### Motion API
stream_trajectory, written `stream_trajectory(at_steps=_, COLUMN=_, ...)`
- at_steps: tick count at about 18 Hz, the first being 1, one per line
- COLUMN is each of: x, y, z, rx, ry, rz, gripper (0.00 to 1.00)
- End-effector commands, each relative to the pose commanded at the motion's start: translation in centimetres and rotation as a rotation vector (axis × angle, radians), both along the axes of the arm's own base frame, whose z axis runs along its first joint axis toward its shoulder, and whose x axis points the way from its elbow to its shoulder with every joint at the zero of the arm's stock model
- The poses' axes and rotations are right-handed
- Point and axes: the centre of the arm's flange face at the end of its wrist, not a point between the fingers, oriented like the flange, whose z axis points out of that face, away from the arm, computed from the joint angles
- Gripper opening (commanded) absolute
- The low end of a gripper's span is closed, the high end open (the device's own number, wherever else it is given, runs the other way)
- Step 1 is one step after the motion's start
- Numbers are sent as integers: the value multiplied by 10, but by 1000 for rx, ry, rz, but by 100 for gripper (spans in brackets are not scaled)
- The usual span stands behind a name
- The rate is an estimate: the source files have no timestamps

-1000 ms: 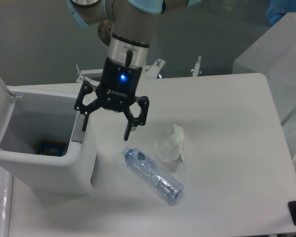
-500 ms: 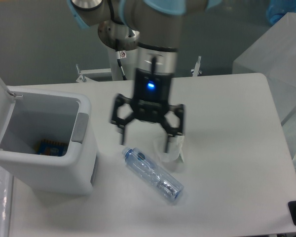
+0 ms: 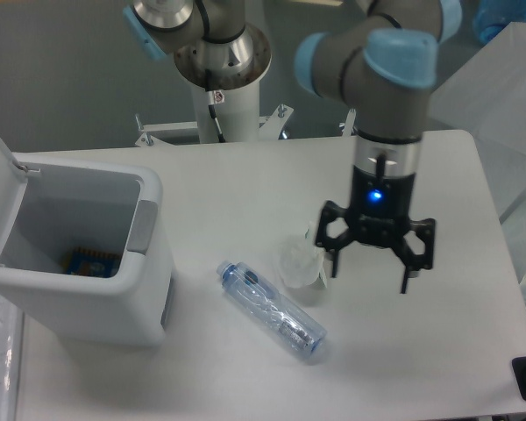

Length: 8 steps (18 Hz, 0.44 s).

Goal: Open the trash can

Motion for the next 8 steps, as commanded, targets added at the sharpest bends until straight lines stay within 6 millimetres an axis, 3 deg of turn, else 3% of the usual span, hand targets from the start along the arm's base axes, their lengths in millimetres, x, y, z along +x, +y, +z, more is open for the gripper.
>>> stream_trajectory(at_steps=8, x=-40, y=22, z=-14, rx=-266, ry=-18, rz=-88, gripper=100)
